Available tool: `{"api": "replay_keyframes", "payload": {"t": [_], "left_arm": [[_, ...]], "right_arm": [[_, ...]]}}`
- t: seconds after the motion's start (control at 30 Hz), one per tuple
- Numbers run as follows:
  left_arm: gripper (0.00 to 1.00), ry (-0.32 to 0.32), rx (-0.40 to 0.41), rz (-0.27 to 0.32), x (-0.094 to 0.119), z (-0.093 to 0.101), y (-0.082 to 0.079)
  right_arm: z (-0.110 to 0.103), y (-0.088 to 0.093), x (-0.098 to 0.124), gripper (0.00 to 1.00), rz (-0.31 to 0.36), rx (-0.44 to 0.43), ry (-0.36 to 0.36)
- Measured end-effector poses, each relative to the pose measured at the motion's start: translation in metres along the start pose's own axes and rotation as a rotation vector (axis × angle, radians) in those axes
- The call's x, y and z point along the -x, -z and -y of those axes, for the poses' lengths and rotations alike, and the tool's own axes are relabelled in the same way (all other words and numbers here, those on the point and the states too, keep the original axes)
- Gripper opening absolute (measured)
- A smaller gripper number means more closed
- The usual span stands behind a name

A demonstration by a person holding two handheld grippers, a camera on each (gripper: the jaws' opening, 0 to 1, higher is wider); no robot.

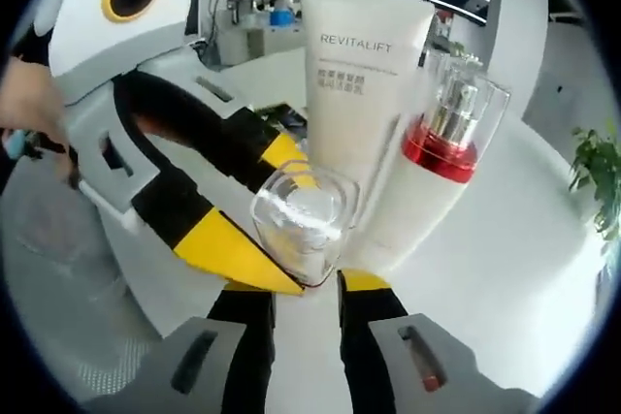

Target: Arrange the skincare products in the storage area until every visible bottle or jar stands upright without overlapping.

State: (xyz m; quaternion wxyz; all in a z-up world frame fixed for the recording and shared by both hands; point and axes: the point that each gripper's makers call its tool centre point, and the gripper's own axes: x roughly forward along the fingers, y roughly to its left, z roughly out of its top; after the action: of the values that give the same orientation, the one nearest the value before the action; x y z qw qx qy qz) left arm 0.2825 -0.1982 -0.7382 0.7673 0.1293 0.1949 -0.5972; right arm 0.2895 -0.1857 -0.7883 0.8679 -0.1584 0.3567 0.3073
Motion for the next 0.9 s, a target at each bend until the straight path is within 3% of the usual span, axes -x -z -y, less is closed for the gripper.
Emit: {"api": "replay_keyframes", "payload": {"t": [0.53, 0.73, 0.9], "left_arm": [[0.14, 0.018, 0.034, -0.003, 0.002, 0.000, 0.001], [0.21, 0.004, 0.048, 0.011, 0.006, -0.002, -0.004], [0.22, -0.009, 0.057, -0.008, 0.012, -0.003, 0.004]], "right_arm": [[-0.002, 0.005, -0.003, 0.22, -0.013, 0.013, -0.002], [0.000, 0.008, -0.002, 0.24, -0.015, 0.005, -0.002], [-0.003, 0.010, -0.001, 0.24, -0.024, 0.012, -0.015]]}}
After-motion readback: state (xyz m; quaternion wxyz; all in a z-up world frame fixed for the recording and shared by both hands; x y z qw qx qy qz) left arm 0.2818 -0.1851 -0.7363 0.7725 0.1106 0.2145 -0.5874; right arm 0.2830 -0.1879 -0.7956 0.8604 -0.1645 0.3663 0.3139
